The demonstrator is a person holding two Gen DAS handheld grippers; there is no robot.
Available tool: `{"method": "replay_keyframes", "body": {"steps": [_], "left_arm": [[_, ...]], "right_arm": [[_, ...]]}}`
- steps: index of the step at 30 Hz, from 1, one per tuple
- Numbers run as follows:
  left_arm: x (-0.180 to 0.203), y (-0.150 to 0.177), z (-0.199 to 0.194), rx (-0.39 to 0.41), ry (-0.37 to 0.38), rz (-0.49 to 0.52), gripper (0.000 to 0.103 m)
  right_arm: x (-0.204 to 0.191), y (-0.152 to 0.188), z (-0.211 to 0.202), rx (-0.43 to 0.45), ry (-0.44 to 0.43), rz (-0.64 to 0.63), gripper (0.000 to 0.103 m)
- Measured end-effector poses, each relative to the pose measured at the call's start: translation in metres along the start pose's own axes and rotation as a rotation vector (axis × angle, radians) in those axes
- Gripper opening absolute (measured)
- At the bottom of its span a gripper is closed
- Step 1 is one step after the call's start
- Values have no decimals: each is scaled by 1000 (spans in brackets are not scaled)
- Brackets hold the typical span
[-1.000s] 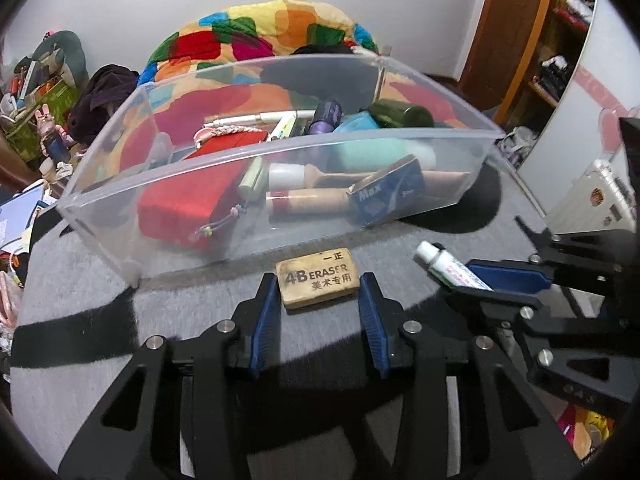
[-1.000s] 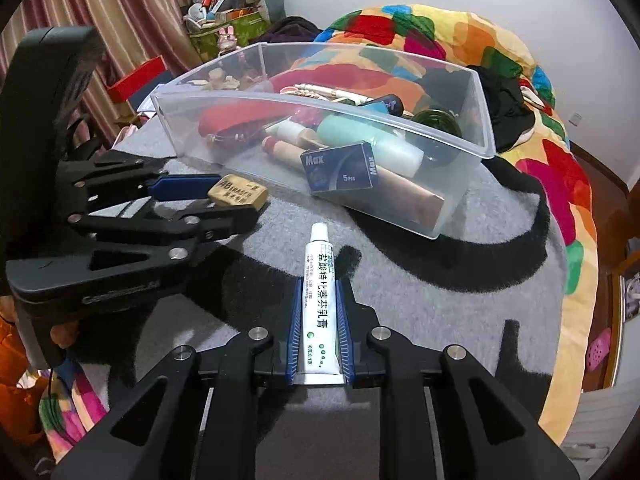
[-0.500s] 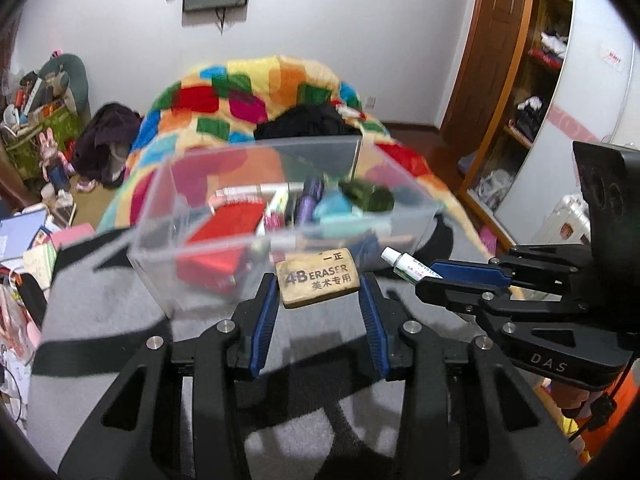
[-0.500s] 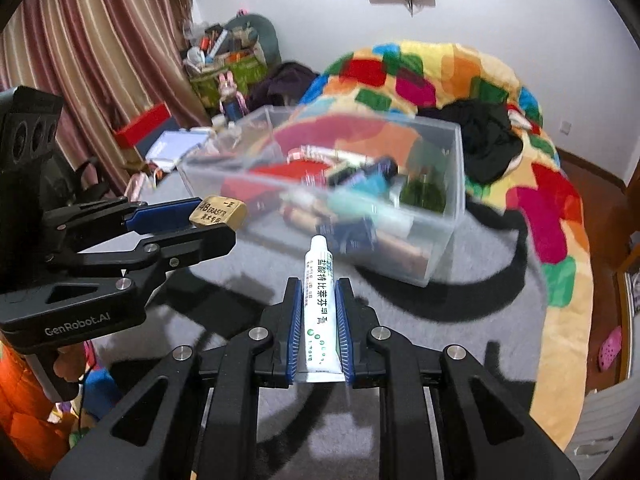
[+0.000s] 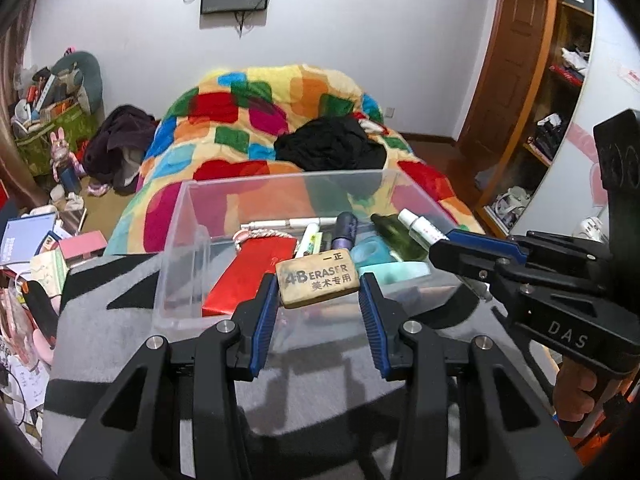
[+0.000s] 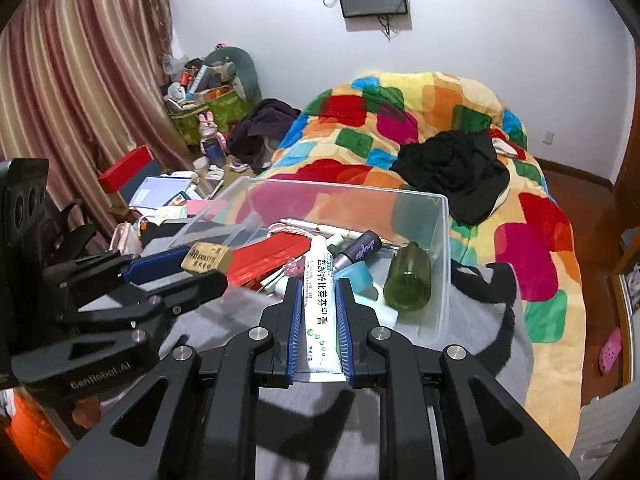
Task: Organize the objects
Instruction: 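Drop the tan eraser and ointment tube into the clear box, opening both tools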
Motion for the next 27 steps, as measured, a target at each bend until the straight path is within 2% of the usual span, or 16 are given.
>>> {"method": "replay_keyframes", "body": {"steps": [11,18,27], "left_arm": [[-5,-3,21,-42,13,0,41],[0,-1,10,-25,15,25,47],[4,5,-20,43,20,33,55]], "right_arm": [[10,-10,43,-92,-7,42,15],[6,-9,35,-99,-30,29,18],[-5,-3,7,-44,-44,3,22]]}}
Point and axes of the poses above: each gripper's, at about its wrist camera, not at the fingertips, and z roughly the way its jaws point, x to its right, y to its underside, the point moved 7 cm from there along z, roughly the way its jaws point, and after that the axes turned 10 degrees about -x, right-handed, at the moved point
